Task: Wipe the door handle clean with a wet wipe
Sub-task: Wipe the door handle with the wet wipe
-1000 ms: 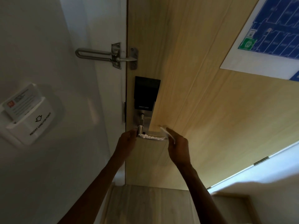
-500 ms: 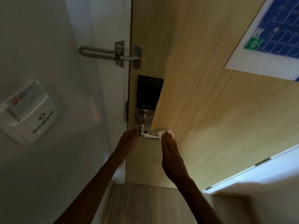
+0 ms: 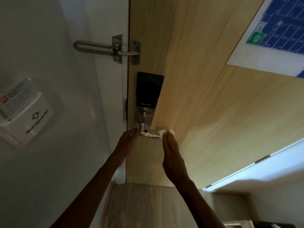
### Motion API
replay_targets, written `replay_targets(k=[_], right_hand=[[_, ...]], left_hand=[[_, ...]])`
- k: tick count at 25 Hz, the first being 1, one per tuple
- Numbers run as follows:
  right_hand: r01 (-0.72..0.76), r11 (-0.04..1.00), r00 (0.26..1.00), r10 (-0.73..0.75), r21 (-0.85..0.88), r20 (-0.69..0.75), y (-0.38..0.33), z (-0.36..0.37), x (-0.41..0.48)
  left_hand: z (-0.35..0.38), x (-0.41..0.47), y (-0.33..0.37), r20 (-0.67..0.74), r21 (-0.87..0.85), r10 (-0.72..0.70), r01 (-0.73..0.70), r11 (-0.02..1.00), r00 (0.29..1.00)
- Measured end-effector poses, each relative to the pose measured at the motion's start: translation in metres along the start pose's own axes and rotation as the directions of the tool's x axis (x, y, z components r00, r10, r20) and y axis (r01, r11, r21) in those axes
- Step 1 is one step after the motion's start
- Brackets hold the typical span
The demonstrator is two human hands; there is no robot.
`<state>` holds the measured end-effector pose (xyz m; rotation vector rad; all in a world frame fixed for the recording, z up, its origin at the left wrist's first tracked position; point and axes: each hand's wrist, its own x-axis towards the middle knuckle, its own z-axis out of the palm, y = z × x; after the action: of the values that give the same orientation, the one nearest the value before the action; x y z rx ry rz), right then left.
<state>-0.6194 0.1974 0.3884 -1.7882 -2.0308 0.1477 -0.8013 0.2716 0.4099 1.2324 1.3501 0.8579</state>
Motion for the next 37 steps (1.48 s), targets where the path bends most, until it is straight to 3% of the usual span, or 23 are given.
replay_targets(k=[9,16,22,37], right_hand=[[0.022,0.999,0.997,-0.026,0.047,0.066,0.004,-0.025,0.015],[-0.067,0.985,0.942,0.011,0.157,0.336,0.020,-0.058,0.064],[-0.077,0.985,0.910,0.006,0.155,0.415,0.017,-0.062,0.077],[0.002,0.983,0.956,-0.056,0.184,0.288,0.019,-0.052,0.064]], left_hand=[[-0.003,-0.010,0.010,0.012,0.108,0.074,-0.075,0.991,0.997],[-0.008,-0.012,0.021,0.066,0.252,0.117,-0.130,0.959,0.991],[-0.011,-0.014,0.022,0.106,0.245,0.105,-0.128,0.961,0.989],[-0.012,-0.006,0.016,0.128,0.185,0.085,-0.108,0.977,0.988]])
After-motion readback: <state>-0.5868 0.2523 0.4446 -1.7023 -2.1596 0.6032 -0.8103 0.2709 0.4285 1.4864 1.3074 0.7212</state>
